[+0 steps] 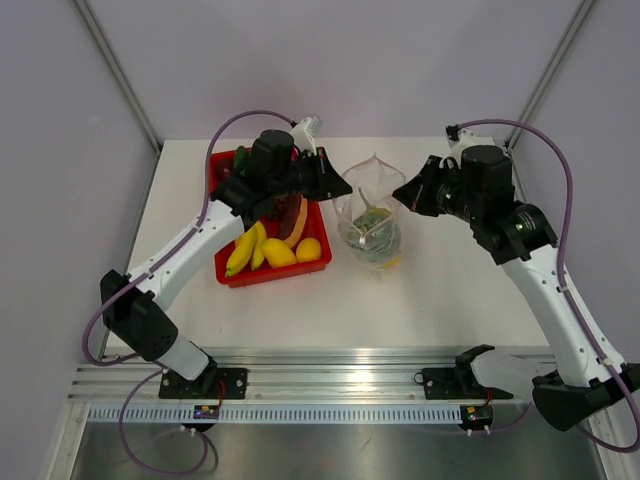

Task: Place the food in the zip-top bag and seal the zipper
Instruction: Adjust the zipper food storage bag at the center of the board.

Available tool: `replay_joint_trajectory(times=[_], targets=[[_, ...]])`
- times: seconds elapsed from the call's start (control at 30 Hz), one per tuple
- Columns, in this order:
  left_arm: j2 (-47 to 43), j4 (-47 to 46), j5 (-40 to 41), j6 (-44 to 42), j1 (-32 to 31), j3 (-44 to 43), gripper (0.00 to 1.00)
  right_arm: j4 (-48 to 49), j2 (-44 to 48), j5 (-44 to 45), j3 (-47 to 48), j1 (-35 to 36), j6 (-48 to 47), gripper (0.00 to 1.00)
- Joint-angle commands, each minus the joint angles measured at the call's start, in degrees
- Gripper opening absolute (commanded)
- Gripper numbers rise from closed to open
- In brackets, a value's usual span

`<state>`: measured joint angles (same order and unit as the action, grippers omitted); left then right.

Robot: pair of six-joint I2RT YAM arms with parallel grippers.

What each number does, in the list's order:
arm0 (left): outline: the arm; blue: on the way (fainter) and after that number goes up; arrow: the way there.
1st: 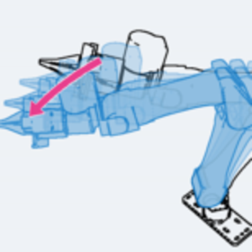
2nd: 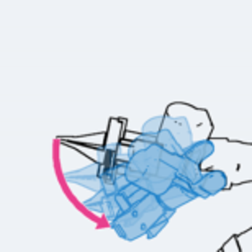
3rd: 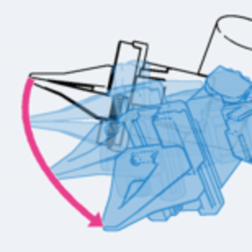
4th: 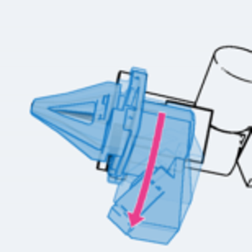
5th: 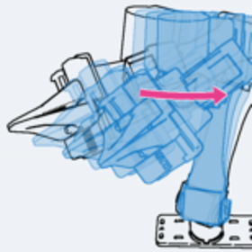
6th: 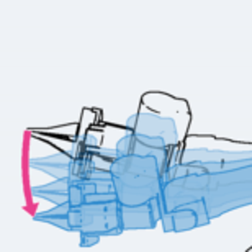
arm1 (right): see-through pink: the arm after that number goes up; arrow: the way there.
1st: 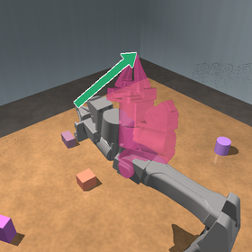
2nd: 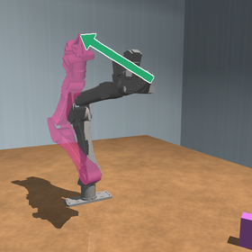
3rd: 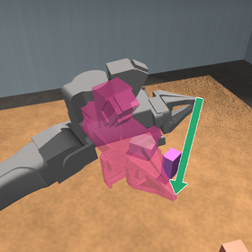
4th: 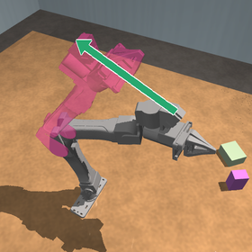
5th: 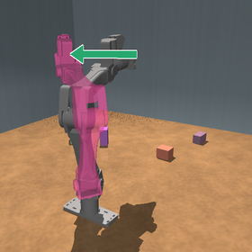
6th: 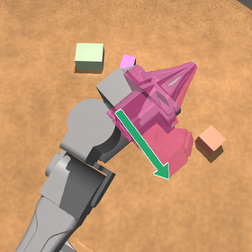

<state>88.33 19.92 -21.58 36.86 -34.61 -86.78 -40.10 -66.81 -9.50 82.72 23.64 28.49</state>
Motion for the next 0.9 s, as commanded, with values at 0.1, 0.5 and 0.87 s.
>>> replay_joint_trajectory(times=[0.1,0.5,0.87], targets=[[5.08,-2.7,0.76,0.49,-3.09,1.35,0.0,-0.06,0.54,7.99,-10.28,0.27,-0.37,0.0],[2.63,3.1,0.22,-3.02,-4.68,-12.62,0.0,-6.75,3.43,11.25,10.01,0.27,-3.97,0.0],[9.13,4.76,-3.29,-4.42,-4.5,-6.27,0.0,-7.18,8.62,15.65,-6.0,0.27,-1.15,0.0]])
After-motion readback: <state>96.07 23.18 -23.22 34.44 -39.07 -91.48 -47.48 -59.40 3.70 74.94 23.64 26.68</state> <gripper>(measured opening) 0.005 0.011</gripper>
